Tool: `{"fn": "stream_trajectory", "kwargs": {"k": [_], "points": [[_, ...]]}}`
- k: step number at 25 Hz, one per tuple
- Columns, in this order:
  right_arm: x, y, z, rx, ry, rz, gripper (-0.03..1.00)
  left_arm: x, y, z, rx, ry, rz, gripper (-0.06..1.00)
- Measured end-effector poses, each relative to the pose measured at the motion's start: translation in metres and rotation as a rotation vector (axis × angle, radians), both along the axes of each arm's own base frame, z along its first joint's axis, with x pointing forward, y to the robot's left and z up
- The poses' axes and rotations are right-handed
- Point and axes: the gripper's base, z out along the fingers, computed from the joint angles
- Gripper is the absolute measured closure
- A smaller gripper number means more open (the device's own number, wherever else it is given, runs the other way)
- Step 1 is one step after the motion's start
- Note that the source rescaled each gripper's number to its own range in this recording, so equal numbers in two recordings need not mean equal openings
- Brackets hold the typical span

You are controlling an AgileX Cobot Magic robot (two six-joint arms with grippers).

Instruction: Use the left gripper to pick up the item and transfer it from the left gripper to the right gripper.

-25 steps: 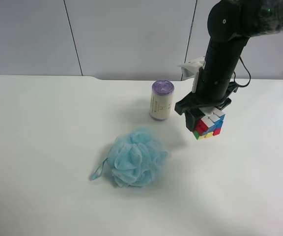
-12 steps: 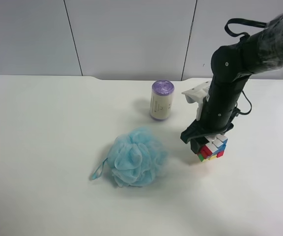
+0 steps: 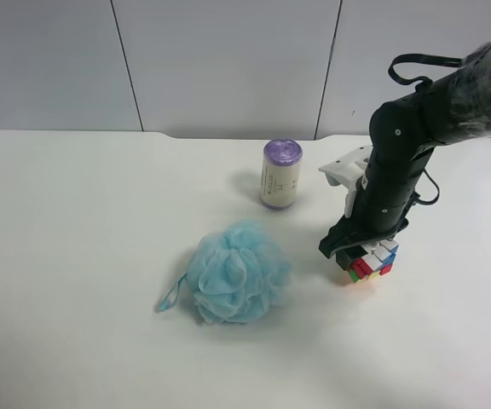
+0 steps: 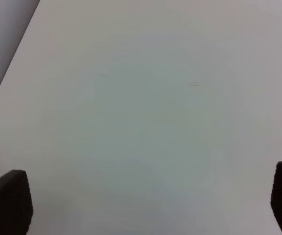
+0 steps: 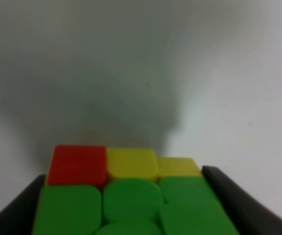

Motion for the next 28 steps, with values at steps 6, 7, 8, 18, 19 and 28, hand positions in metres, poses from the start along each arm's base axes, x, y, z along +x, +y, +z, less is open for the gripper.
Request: {"fn": "stream_trajectory", "kwargs": {"k": [6,7,8,18,19,28], "points": [[0.0,0.0,0.0,0.003,-0.005,0.0,0.95,0.0,0.0,0.0,0.0,0.0,0.0,-0.04],[0.0,0.0,0.0,0.003,-0.005,-0.006,0.87,0.0,0.0,0.0,0.0,0.0,0.0,-0.04],[0.0,0.0,0.0,0.004,-0.005,-0.013,0.7,0.0,0.0,0.0,0.0,0.0,0.0,-0.04],[-0.002,-0.002,0.001,-0.017,0.013,-0.031,-0.02,0.0,0.0,0.0,0.0,0.0,0.0,-0.04],[-0.003,-0.003,0.003,-0.023,0.022,-0.032,-0.02,0.0,0.0,0.0,0.0,0.0,0.0,-0.04],[-0.016,-0.01,0.067,-0.037,0.02,-0.055,-0.02,0.0,0.0,0.0,0.0,0.0,0.0,-0.05]]}}
